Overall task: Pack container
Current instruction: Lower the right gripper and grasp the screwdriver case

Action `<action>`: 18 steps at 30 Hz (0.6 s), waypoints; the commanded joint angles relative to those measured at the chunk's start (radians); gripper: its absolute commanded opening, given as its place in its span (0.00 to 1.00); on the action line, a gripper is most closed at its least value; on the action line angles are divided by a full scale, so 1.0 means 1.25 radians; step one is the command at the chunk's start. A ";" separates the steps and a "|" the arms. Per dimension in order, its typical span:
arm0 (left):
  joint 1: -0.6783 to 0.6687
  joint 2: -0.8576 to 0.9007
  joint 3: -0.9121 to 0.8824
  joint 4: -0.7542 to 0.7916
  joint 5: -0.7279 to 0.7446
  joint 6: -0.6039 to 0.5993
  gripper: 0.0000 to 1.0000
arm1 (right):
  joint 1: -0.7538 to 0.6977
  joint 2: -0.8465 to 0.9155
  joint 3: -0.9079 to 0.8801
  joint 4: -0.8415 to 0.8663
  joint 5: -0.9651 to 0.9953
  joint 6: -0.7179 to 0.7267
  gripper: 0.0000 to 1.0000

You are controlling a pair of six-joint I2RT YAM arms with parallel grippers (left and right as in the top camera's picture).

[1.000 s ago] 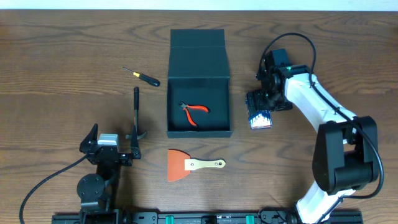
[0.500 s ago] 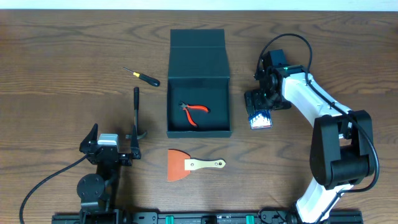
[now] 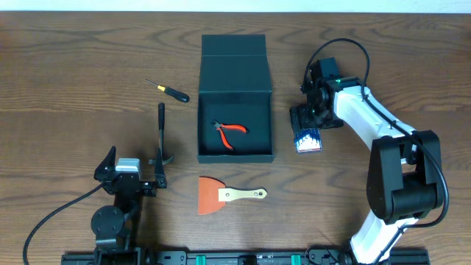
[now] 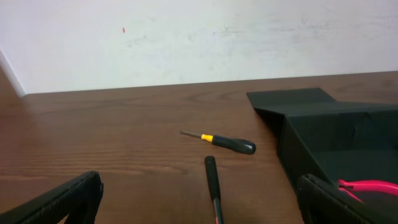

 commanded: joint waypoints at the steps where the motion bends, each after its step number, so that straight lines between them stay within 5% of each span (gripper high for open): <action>1: 0.004 -0.004 -0.014 -0.028 0.005 0.010 0.99 | -0.001 0.009 0.015 0.003 -0.003 -0.003 0.89; 18: 0.004 -0.004 -0.014 -0.028 0.005 0.010 0.99 | -0.001 0.056 0.015 0.005 -0.003 0.009 0.89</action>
